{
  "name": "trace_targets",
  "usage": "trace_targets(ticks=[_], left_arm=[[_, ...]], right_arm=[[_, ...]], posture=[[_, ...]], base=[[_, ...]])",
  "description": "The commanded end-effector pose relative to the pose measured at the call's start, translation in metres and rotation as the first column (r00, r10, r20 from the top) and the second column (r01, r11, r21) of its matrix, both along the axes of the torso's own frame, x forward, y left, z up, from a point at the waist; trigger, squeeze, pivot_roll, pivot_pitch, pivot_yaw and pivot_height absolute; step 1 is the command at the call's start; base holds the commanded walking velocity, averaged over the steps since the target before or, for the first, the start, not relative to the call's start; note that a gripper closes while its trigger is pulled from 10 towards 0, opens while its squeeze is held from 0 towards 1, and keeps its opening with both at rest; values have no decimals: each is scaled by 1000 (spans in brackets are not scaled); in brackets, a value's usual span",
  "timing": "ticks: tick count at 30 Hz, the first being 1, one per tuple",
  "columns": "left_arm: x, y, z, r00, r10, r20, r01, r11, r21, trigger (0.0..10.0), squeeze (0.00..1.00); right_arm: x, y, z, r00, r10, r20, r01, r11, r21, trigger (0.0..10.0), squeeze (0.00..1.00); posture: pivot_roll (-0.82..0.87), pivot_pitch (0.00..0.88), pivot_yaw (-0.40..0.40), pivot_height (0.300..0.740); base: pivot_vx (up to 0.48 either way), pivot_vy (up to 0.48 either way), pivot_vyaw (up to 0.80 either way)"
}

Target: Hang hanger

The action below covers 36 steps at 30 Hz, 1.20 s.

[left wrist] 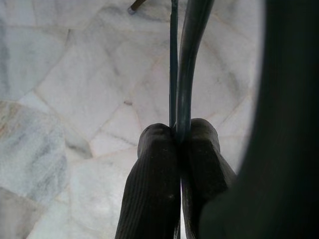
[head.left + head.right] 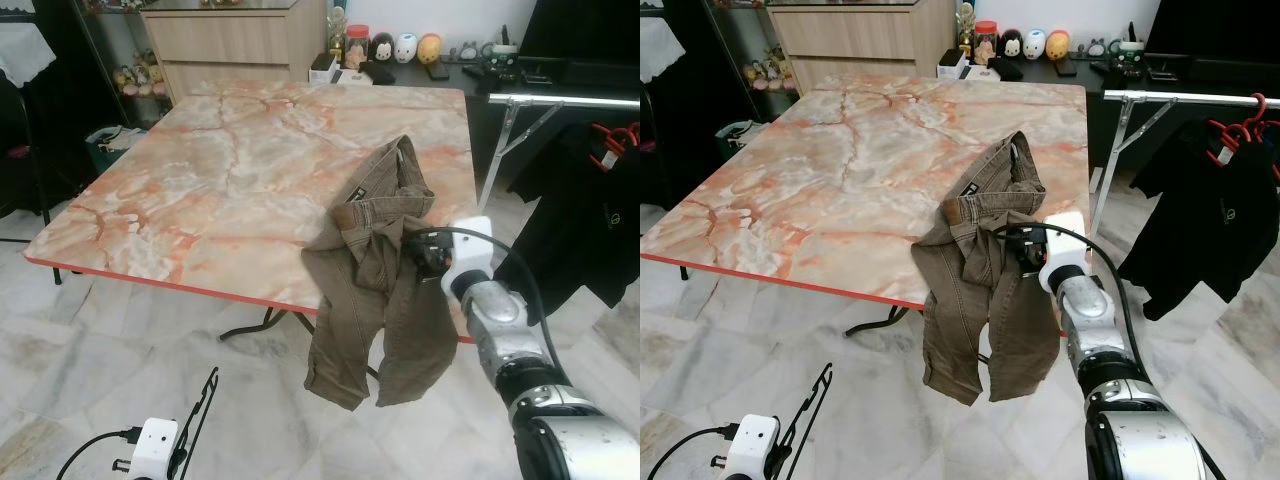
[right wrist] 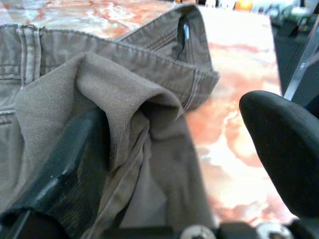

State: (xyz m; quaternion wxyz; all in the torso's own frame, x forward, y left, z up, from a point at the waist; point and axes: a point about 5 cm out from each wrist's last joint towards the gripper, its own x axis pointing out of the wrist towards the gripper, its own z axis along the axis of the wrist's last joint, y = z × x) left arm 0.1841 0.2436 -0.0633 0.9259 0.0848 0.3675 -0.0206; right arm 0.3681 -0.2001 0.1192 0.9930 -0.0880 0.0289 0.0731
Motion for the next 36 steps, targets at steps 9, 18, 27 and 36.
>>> trace_targets(ticks=[9, 18, 27, 36], left_arm=[[-9, 6, -3, 999, -6, -38, 7, 1000, 20, 10000, 0], [-8, -1, -5, 999, -26, -40, 26, 1000, 14, 10000, 0], [-5, 3, -2, 999, -27, -31, 28, 999, 18, 10000, 0], [-7, 3, -3, 999, -27, -33, 28, 999, 20, 10000, 0]], right_arm=[[-11, -25, 19, 989, -26, 143, 33, 998, -51, 10000, 0], [-44, -4, -24, 1000, 9, 16, -9, 1000, 27, 10000, 0], [-58, 11, -47, 993, 74, -87, -73, 997, 16, 10000, 0], [-53, 12, -19, 996, 57, 71, -60, 997, 45, 10000, 0]], posture=[[117, 14, 59, 740], [113, 4, 61, 740], [115, 0, 58, 740], [115, 0, 59, 740]], base=[[0, 0, 0], [0, 0, 0], [0, 0, 0], [0, 0, 0]])
